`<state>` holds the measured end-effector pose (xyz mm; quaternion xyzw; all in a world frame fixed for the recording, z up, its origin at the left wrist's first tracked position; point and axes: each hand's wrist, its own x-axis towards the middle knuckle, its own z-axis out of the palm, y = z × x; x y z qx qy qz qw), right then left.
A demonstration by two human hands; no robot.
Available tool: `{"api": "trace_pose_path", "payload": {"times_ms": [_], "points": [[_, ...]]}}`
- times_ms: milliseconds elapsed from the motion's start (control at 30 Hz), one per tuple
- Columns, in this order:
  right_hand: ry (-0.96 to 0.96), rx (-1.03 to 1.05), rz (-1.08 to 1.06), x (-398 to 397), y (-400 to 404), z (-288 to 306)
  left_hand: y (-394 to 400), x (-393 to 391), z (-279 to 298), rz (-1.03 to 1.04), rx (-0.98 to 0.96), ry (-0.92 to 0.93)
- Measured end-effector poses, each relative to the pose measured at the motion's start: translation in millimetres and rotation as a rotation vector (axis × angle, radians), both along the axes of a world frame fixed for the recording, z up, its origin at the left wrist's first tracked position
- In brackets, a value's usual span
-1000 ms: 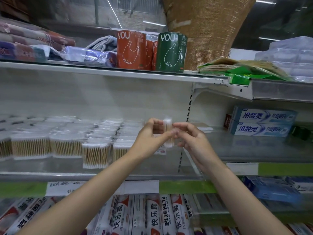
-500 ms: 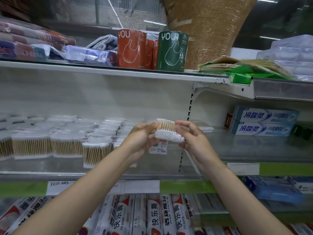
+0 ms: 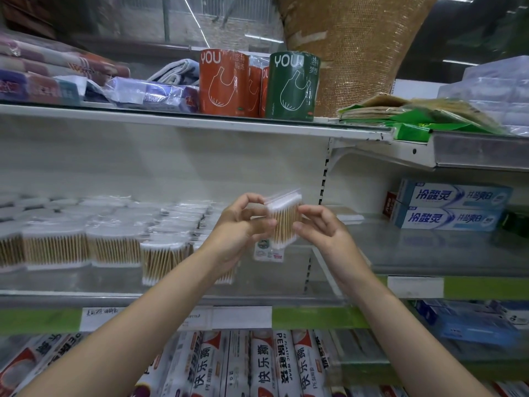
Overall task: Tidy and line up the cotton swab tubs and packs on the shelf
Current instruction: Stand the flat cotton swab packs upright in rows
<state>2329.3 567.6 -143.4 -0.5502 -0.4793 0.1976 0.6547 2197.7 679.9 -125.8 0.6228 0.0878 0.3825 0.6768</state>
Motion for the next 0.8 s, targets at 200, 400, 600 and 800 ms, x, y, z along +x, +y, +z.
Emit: {"api": "trace_pose_path", "payload": {"times_ms": [200, 400, 600, 800], "points": [[-0.064, -0.063, 0.031, -6.6, 4.6, -1.9, -0.7, -0.5, 1.5, -0.092, 0.180, 0.098], [-0.154, -0.186, -0.052, 5.2, 20.4, -4.5, 14.7, -0.5, 16.2, 0.312, 0.715, 0.325], [-0.250, -0.239, -0.258, 7.6, 42.6, -13.3, 31.8, 6.0, 9.6, 0.540, 1.235, 0.697], [-0.358, -0.326, -0.358, 5.9, 52.5, -36.0, 30.4, 10.4, -0.5, 0.438, 1.341, 0.967]]}}
